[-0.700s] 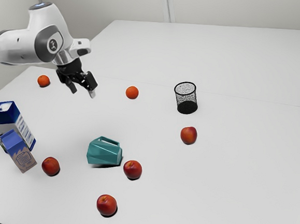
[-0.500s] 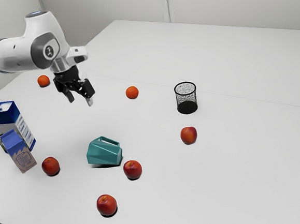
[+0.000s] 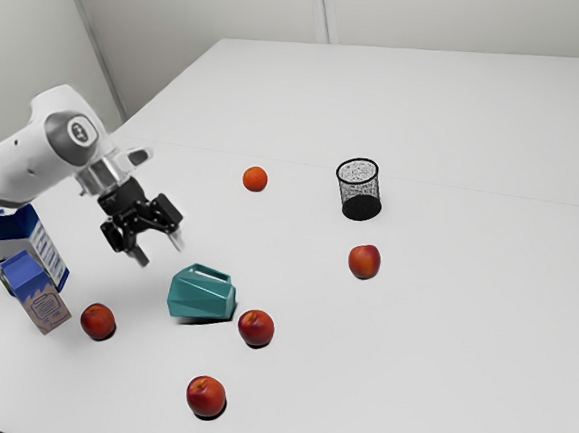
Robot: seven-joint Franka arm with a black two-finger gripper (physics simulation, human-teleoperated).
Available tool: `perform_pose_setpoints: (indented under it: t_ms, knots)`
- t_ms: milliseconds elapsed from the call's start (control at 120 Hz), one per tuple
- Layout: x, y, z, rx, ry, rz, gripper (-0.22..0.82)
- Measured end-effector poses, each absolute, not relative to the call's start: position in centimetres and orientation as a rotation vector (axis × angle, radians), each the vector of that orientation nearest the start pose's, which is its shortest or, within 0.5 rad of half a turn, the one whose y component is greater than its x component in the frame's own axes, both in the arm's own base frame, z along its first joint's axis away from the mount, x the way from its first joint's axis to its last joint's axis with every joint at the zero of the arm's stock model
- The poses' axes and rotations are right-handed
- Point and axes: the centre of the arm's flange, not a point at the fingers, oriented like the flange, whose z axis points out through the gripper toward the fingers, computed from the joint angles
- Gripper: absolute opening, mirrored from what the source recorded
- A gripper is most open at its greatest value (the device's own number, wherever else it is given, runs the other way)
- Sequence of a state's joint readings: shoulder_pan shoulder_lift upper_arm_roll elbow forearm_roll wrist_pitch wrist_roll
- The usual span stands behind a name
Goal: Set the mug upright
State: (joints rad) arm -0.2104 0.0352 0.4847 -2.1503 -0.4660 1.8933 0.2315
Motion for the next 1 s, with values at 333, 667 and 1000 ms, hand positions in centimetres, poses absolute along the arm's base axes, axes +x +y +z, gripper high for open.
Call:
perform_pose_setpoints:
  t_ms: [333,667,1000]
  knots:
    - [49.6,12.8,34.9,-3.605,-0.733,0.398,0.60]
    - [49.2,12.3,31.8,-3.633,-0.910,0.492,0.60]
    - [50.1,10.3,30.0,-3.682,-1.006,0.516,0.60]
